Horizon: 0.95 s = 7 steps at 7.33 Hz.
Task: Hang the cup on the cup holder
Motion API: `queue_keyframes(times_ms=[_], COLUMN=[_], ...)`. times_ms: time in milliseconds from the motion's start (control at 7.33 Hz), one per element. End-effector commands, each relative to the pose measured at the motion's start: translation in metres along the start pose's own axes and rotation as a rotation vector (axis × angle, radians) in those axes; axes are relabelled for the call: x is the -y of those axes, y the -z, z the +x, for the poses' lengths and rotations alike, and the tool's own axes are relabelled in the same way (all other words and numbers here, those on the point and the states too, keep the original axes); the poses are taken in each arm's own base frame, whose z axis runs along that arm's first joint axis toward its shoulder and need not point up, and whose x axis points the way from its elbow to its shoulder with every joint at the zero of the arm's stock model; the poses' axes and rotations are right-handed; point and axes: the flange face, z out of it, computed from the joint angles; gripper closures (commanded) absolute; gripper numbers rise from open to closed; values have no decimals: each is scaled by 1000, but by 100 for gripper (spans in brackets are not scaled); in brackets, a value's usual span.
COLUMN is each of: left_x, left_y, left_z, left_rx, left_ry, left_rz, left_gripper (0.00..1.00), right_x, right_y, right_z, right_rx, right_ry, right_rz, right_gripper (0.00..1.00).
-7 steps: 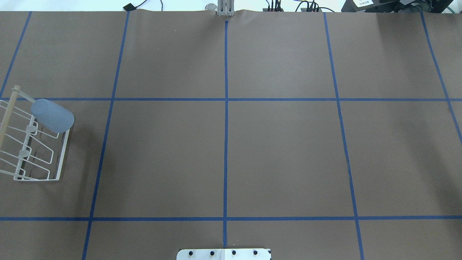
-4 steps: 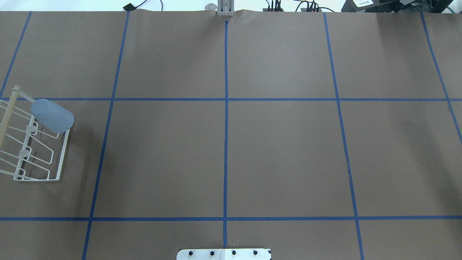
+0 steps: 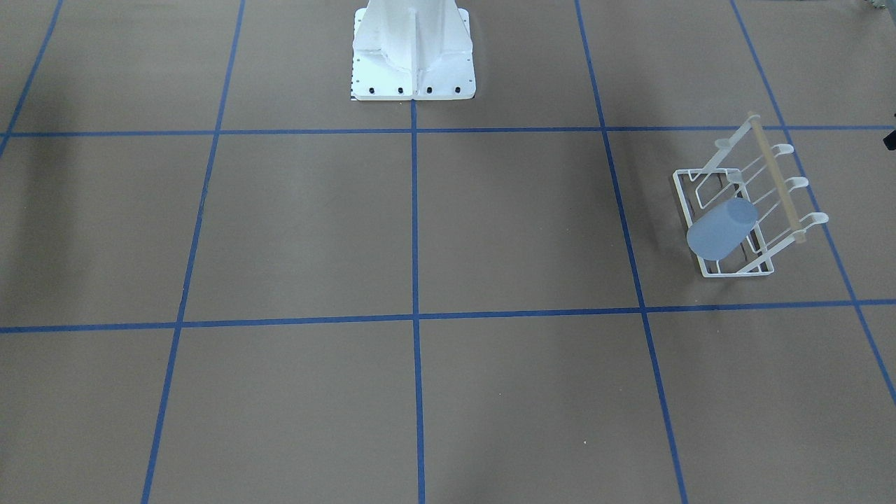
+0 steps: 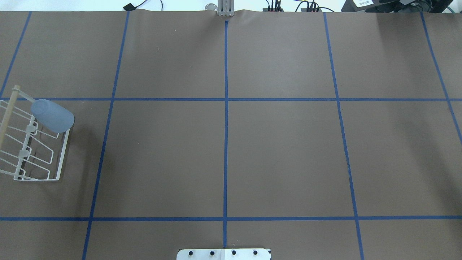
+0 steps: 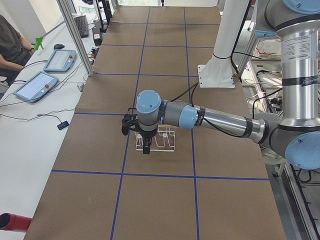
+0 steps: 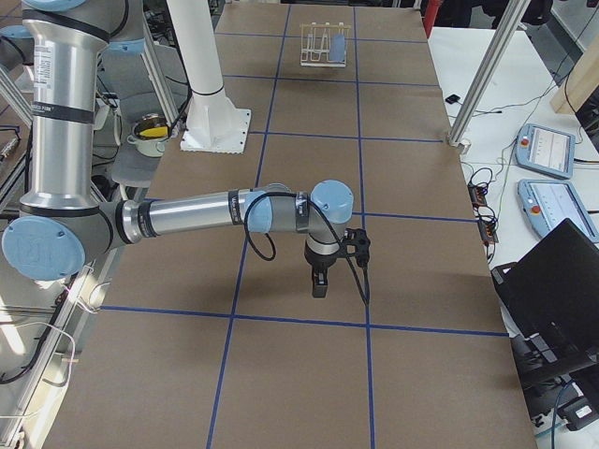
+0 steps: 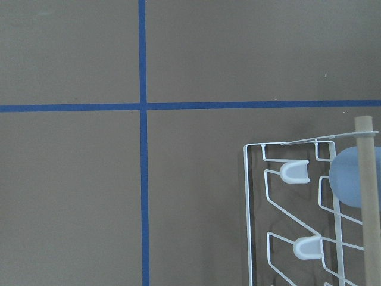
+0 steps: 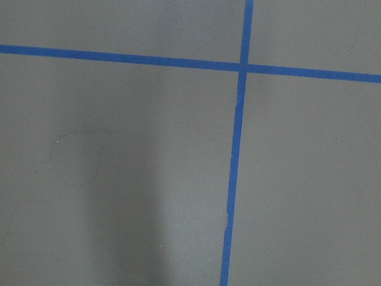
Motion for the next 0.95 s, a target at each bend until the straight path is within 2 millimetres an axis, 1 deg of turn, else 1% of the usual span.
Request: queue_keyframes(times_ms=[0, 409, 818], left_x=[3, 3, 3], left_y=[-1, 0, -3], left_z=[0, 1, -3], left_rx=[1, 1, 2], left_ry=[-9, -6, -4], left_rz=[1, 2, -4], left_gripper=[2, 2, 2], right_x=[1, 1, 3], right_y=[0, 1, 2], right_z=[0, -1, -2], right_rx=[0, 1, 1], right_ry=[0, 3, 4], right_rz=[1, 2, 5], right_gripper=[0, 0, 0])
